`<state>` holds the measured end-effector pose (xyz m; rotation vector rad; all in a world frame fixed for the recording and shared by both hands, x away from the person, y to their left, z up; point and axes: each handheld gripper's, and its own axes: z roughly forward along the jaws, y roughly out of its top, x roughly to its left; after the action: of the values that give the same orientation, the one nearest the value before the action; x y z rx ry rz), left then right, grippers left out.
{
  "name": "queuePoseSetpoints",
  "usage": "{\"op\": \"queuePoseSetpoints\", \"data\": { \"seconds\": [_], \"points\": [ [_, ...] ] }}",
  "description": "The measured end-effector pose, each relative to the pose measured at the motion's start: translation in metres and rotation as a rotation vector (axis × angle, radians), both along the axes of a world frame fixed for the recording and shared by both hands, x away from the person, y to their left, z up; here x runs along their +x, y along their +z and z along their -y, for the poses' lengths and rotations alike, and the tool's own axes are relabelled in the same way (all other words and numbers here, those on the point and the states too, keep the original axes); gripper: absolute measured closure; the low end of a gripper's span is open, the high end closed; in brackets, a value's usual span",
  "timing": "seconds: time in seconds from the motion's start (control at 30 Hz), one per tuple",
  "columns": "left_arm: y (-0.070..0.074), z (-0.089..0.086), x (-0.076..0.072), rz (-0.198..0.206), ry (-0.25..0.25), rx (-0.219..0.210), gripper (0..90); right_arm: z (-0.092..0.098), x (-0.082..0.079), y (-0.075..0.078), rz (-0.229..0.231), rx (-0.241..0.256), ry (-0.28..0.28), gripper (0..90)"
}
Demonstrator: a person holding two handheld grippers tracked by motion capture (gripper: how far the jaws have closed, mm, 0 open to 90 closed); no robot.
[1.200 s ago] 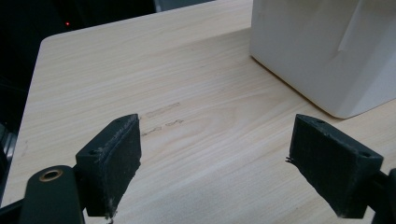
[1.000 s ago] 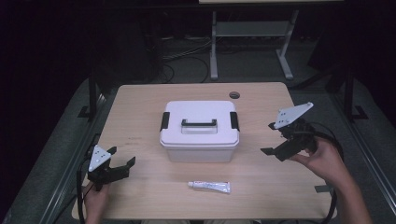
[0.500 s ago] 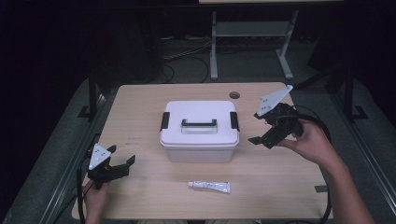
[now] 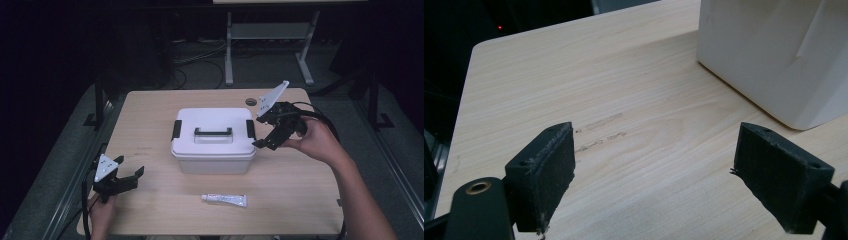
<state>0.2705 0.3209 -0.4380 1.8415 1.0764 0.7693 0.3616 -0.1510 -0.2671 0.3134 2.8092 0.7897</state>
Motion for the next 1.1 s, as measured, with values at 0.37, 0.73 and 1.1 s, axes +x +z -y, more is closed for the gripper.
{"op": "queuePoseSetpoints", "data": {
  "seconds": [0.37,0.73,1.1],
  "points": [
    [0.0,0.0,0.0,0.001,0.0,0.002,16.1,-0.033,0.012,0.006,-0.021,-0.035,0.077,30.8],
    [0.001,-0.003,0.001,0.0,0.004,-0.002,16.1,-0.06,0.025,0.005,-0.049,-0.048,0.112,41.7],
    [0.001,-0.005,0.002,-0.004,0.003,-0.002,16.1,-0.086,0.032,-0.001,-0.071,-0.078,0.124,54.7]
  ]
}}
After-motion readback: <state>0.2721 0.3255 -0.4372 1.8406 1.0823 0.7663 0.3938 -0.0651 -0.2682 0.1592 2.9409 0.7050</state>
